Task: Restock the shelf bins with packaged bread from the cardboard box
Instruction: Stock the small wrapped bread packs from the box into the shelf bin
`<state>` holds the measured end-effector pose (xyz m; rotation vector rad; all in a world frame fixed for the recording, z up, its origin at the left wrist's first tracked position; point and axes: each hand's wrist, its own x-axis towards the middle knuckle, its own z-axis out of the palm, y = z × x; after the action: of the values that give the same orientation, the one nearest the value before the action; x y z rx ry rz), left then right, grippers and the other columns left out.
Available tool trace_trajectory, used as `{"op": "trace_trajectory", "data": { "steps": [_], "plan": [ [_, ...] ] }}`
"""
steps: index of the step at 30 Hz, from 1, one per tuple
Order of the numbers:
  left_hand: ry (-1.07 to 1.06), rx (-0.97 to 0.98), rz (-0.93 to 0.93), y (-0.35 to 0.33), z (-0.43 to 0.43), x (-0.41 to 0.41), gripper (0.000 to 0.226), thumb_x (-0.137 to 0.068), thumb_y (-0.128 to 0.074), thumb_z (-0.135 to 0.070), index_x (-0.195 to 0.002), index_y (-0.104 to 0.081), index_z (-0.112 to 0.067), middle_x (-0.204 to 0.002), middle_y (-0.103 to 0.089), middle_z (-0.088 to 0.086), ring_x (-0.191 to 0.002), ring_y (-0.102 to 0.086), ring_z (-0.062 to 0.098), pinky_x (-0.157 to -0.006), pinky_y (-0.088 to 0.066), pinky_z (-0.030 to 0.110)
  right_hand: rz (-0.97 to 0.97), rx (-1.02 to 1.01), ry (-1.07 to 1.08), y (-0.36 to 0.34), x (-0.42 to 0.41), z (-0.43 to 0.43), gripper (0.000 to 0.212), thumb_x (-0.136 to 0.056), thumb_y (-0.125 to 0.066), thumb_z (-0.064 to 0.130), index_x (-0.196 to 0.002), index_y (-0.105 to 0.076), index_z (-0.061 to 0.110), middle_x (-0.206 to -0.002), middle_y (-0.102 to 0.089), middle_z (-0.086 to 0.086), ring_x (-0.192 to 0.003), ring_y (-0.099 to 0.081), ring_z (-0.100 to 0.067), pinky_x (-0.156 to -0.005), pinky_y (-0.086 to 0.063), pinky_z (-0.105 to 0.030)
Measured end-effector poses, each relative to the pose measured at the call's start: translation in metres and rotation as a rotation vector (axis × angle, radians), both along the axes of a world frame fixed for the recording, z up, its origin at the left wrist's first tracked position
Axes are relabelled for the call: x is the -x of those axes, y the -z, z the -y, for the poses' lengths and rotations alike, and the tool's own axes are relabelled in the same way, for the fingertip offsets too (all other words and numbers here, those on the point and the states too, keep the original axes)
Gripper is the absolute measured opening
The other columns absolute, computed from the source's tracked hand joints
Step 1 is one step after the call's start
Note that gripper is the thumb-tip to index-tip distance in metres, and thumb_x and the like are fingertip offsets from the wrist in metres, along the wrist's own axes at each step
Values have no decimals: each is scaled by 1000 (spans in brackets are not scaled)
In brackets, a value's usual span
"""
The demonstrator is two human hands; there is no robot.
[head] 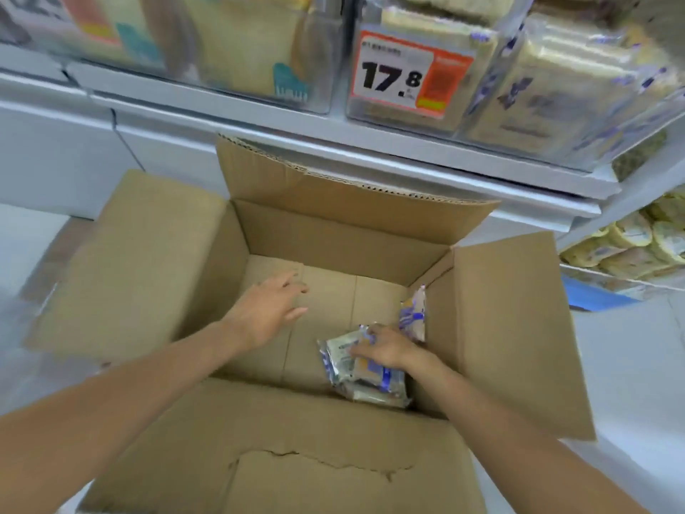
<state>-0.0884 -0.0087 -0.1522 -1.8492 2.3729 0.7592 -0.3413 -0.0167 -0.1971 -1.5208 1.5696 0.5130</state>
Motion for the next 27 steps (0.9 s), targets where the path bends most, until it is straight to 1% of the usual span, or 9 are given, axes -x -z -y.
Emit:
{"op": "trace_trajectory", "data": {
  "steps": [1, 3, 6, 9, 12, 14, 18, 23, 27],
  "plan": [
    [-14, -43, 2, 7, -4, -4, 45, -100, -43, -42, -140, -44, -22, -159, -24, 3, -139, -36, 21, -111, -35, 41, -66, -30, 3, 14, -8, -3, 82, -77, -65, 66, -142, -41, 23, -150, -34, -6, -141, -30, -28, -114, -30, -38],
    [-50, -127, -17, 16, -10, -11, 44, -100, -43, -42, -140, -43, -24, -160, -21, 1, -141, -34, 21, -112, -34, 39, -140, -28, 51, 36, -22, -7, 110, -66, -75, 62, -152, -21, 20, -159, -19, -8, -144, -26, -32, -114, -30, -42],
    [-152, -228, -119, 23, -9, -16, 41, -100, -48, -35, -138, -45, -22, -156, -26, -1, -139, -36, 21, -113, -31, 34, -148, 46, 123, 47, -28, 8, 87, -72, -79, 30, -142, -31, 13, -142, -42, -13, -130, -46, -31, -101, -44, -34],
    [-329, -279, -294, 23, 0, -11, 48, -96, -58, -28, -140, -44, -17, -151, -34, 1, -137, -39, 21, -111, -29, 28, 137, 65, 297, 20, -21, 39, 42, -70, -66, 11, -110, -52, 14, -119, -62, -15, -99, -59, -27, -76, -45, -31],
    [-538, -550, -528, 14, 12, 3, 85, -87, -69, -40, -154, -20, -22, -157, -26, -3, -145, -24, 18, -115, -21, 31, 558, -106, 480, -25, -10, 58, 42, -67, -54, 0, -104, -64, 18, -118, -67, -10, -90, -60, -21, -70, -44, -31],
    [-549, -708, -672, 13, 18, 12, 88, -82, -75, -39, -152, -25, -25, -148, -40, -7, -140, -35, 14, -116, -26, 32, 710, -208, 461, -48, -4, 66, 45, -82, -50, -9, -112, -67, 20, -119, -69, -3, -94, -64, -17, -76, -50, -30],
    [-601, -678, -854, 10, 20, 22, 38, -85, -74, -18, -121, -61, -17, -113, -70, 1, -105, -64, 17, -76, -51, 15, 643, -27, 285, -66, 0, 71, 28, -90, -61, 1, -113, -70, 15, -109, -71, -8, -93, -65, -15, -82, -51, -27],
    [-617, -840, -908, -1, 16, 12, 37, -85, -74, -26, -120, -61, -25, -111, -73, -3, -100, -70, 13, -76, -57, 24, 651, 21, 302, -61, -7, 61, 24, -85, -72, 7, -104, -70, 21, -92, -71, 1, -82, -63, -10, -75, -50, -22],
    [-812, -621, -857, 11, 11, -19, 29, -85, -73, -17, -113, -65, -19, -106, -73, 2, -86, -71, 15, -65, -54, 24, 526, 65, 384, -21, -11, 56, 34, -89, -69, 19, -122, -64, 18, -119, -67, -6, -112, -63, -18, -97, -48, -25]
  ]
}}
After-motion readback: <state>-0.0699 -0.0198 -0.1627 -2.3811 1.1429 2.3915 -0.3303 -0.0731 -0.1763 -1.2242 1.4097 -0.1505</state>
